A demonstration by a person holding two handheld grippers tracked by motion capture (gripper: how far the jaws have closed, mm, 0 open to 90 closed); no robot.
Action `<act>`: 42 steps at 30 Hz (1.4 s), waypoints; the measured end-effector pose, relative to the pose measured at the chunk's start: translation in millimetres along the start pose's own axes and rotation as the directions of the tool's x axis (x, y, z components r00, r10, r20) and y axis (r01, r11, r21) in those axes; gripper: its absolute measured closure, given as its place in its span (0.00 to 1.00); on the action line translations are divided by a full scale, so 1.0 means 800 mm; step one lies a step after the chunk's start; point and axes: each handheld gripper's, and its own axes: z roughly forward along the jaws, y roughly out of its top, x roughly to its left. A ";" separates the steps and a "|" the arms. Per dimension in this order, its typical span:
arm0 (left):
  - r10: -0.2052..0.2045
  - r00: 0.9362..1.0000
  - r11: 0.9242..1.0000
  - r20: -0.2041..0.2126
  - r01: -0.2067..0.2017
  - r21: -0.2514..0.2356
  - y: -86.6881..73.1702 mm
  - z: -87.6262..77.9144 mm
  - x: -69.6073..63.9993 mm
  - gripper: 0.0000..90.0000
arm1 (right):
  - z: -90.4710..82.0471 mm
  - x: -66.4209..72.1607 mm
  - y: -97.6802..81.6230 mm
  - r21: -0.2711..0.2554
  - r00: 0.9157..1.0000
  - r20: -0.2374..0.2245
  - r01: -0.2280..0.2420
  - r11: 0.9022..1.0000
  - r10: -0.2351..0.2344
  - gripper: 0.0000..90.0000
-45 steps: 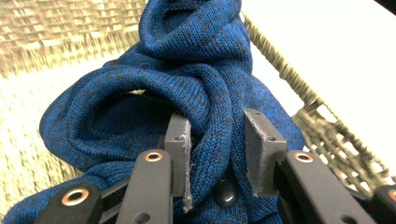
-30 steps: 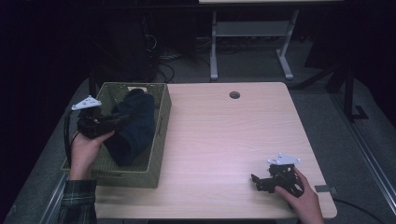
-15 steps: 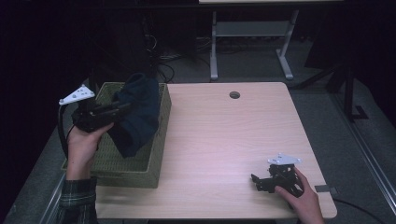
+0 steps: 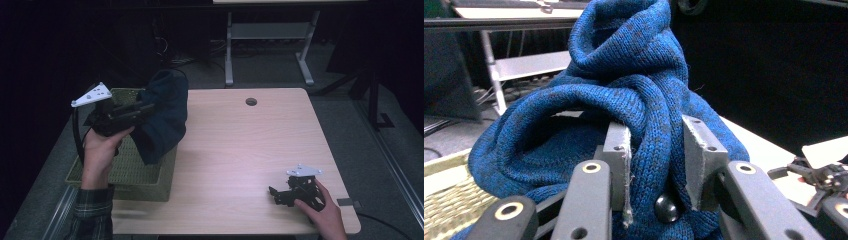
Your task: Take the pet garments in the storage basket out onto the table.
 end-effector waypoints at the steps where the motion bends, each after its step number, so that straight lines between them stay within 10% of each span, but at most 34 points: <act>1: 0.003 1.000 1.000 0.006 -0.003 -0.001 0.001 0.002 -0.002 0.74 | 0.000 0.000 0.000 0.000 1.000 0.000 0.000 1.000 0.000 0.00; 42: 0.037 0.978 0.998 0.205 -0.046 0.037 0.000 0.131 -0.083 0.75 | 0.000 0.000 0.000 0.000 1.000 0.000 -0.001 1.000 0.001 0.00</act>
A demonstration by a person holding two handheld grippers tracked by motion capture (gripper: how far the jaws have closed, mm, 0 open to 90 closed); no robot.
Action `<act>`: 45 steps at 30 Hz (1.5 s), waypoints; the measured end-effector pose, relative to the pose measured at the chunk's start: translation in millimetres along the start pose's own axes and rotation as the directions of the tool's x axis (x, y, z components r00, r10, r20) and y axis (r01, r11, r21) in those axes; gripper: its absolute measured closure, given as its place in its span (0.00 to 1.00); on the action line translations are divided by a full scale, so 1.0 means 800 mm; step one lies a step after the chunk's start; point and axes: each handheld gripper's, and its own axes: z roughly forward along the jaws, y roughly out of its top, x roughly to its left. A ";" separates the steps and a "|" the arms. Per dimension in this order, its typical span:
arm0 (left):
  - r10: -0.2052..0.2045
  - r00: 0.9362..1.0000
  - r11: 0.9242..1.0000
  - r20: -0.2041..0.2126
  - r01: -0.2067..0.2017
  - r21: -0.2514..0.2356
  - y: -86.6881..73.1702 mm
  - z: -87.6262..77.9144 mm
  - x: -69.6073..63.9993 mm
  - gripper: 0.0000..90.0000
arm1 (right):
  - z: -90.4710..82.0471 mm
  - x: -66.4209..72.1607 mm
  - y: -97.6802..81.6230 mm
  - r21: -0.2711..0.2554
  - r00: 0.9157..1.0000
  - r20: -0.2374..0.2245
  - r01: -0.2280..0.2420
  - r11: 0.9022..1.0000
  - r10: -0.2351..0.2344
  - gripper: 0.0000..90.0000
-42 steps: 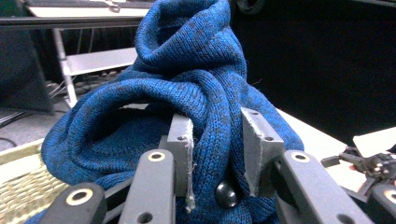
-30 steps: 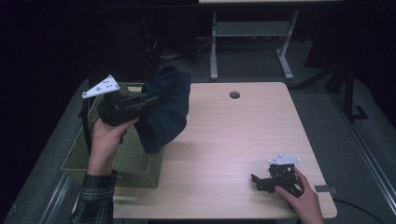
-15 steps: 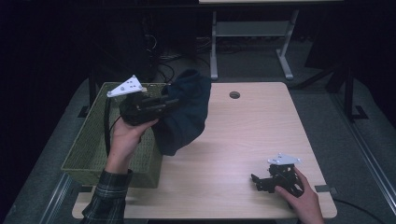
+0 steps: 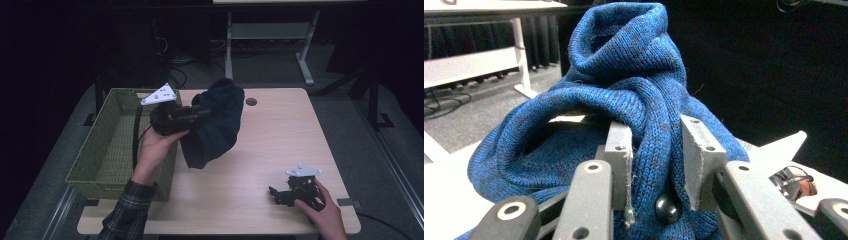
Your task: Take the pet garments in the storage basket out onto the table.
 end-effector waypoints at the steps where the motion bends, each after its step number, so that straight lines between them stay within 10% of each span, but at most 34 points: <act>1: -0.003 1.000 1.000 0.002 0.003 0.003 -0.001 0.004 -0.001 0.76 | 0.000 0.000 0.000 0.000 1.000 0.000 0.000 1.000 0.000 0.00; 45: -0.027 0.996 0.984 0.090 0.010 0.180 -0.053 0.140 -0.018 0.76 | 0.000 0.000 0.000 -0.001 1.000 0.000 0.002 1.000 -0.002 0.00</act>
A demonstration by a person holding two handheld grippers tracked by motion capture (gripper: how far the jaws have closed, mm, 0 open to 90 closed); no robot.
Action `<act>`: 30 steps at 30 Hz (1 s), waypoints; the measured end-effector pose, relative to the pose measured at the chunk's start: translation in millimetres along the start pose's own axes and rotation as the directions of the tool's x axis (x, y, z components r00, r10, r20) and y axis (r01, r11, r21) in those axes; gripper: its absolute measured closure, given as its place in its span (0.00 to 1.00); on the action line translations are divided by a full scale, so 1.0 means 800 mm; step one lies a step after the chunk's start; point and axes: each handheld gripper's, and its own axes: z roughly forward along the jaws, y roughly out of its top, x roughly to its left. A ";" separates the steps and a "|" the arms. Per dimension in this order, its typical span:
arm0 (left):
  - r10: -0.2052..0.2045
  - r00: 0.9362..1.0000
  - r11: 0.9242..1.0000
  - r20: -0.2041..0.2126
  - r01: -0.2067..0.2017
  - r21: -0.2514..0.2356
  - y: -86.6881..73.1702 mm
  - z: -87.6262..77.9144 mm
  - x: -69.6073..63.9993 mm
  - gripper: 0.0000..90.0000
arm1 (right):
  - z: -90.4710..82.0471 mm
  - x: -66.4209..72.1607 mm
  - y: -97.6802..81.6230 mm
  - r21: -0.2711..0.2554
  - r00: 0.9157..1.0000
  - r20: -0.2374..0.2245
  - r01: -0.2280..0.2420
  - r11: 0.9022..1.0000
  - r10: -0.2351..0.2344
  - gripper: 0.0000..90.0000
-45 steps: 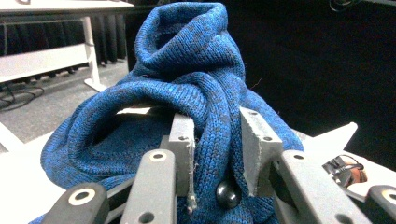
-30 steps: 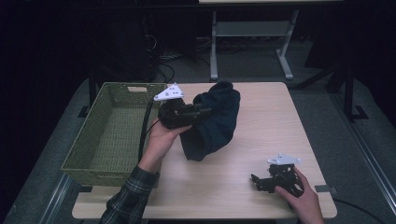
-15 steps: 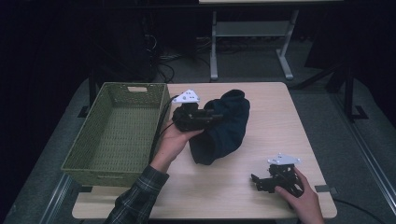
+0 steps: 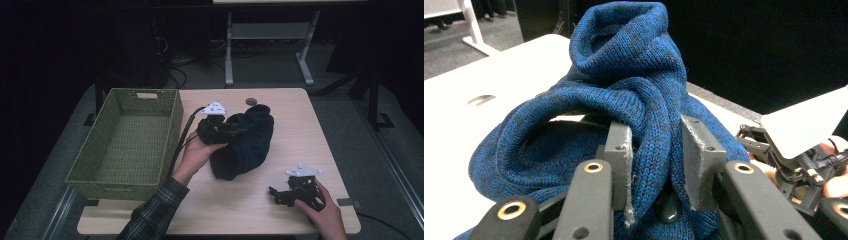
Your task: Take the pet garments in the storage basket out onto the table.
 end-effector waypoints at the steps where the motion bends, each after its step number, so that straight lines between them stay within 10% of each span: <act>1: 0.001 1.000 1.000 0.002 -0.001 0.005 -0.001 0.003 0.001 0.76 | 0.000 0.000 0.000 0.000 1.000 0.000 -0.001 1.000 0.001 0.00; 30: -0.027 1.000 0.993 -0.001 0.027 0.114 -0.039 0.101 0.022 0.76 | 0.000 0.000 0.000 0.001 1.000 -0.001 -0.001 1.000 0.001 0.00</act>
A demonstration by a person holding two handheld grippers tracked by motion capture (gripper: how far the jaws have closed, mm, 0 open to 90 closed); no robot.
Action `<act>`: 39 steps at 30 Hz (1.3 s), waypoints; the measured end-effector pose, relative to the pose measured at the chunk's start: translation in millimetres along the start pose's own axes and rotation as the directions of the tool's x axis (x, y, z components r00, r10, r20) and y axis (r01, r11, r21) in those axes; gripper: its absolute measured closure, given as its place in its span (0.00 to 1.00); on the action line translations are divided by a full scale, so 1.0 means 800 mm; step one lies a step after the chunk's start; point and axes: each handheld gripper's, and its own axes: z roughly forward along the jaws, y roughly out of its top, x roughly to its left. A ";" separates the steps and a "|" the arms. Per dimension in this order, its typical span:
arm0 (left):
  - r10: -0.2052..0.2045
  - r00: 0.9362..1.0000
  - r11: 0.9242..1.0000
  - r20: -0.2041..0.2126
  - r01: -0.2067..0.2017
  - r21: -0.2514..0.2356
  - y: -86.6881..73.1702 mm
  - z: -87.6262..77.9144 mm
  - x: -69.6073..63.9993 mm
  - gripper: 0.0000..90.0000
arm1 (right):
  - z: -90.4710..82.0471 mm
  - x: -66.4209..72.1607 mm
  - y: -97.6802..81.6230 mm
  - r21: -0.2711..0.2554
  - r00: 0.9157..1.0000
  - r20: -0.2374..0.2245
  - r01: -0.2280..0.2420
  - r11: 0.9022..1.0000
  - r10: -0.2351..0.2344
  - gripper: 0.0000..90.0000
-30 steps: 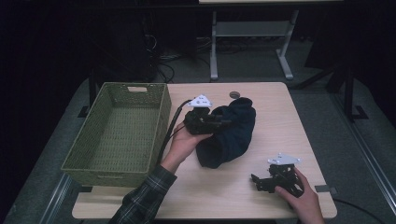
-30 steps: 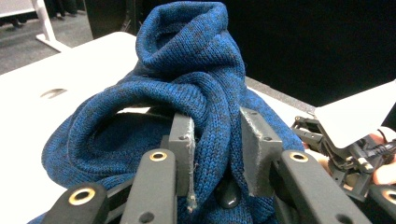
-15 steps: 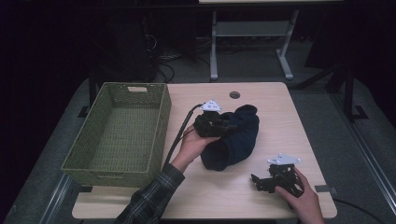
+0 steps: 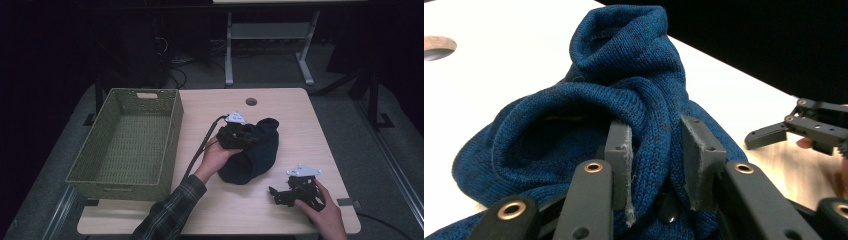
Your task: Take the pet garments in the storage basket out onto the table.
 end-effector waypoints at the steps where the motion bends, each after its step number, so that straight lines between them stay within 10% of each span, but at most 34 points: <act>1: -0.006 1.000 1.000 0.003 0.006 0.005 -0.001 0.003 0.001 0.76 | 0.000 0.000 0.000 0.001 1.000 -0.001 -0.002 1.000 0.002 0.00; 26: 0.028 0.999 0.988 -0.037 -0.022 0.152 -0.026 0.056 0.003 0.70 | 0.000 0.001 0.000 0.004 1.000 -0.002 -0.009 1.000 0.009 0.00; 39: 0.038 0.998 0.989 -0.053 -0.030 0.143 -0.023 0.056 -0.002 0.20 | 0.000 0.000 0.000 0.001 1.000 0.000 -0.002 1.000 0.002 0.00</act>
